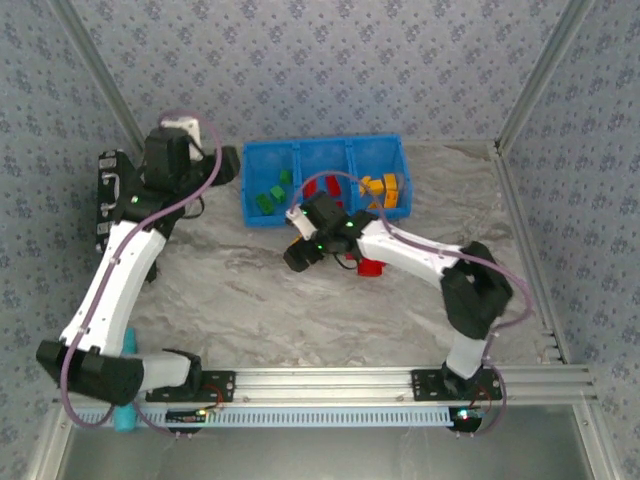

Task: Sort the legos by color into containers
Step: Pick up the lego from the center of the table.

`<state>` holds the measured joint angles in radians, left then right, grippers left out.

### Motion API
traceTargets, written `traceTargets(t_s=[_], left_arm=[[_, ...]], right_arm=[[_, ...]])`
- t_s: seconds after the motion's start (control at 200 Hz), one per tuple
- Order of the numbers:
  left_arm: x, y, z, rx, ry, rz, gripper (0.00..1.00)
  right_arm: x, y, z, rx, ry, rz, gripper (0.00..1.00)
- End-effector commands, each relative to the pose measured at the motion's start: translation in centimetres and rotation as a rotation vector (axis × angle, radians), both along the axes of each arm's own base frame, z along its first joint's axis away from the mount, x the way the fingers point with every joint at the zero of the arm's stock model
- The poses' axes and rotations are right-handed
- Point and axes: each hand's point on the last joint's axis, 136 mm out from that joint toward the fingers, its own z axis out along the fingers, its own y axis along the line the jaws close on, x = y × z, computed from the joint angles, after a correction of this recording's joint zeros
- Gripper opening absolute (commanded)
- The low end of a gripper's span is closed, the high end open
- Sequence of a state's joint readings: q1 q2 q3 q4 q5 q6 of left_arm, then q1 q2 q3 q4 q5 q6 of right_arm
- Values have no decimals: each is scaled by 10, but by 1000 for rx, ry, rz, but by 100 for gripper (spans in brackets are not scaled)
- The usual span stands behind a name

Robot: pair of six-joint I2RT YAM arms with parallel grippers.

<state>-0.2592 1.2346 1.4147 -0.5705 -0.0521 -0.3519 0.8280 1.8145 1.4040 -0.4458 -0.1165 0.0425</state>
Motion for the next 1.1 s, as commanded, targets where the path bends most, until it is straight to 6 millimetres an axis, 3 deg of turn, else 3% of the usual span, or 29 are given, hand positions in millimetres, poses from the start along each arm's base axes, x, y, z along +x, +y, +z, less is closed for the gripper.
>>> traceTargets(t_s=[0.0,0.115,0.24,0.795,1.1], left_arm=[[-30,28,-6,39,10,38,72],[-51,49,-14,69,19,71,75],[-58,59,-22,85,32,80,77],[-44,57,-34,73,68,61,79],[-42,60,-34,77,75,69,79]], right_arm=[[4,3,-18,-121,44,5,82],[16,3,-34,-207,66,-38,83],[22,2,-45,-262,90,-67,82],[31,3,-75,-320,109,-76,78],[39,11,-81,-325,105,-68,72]])
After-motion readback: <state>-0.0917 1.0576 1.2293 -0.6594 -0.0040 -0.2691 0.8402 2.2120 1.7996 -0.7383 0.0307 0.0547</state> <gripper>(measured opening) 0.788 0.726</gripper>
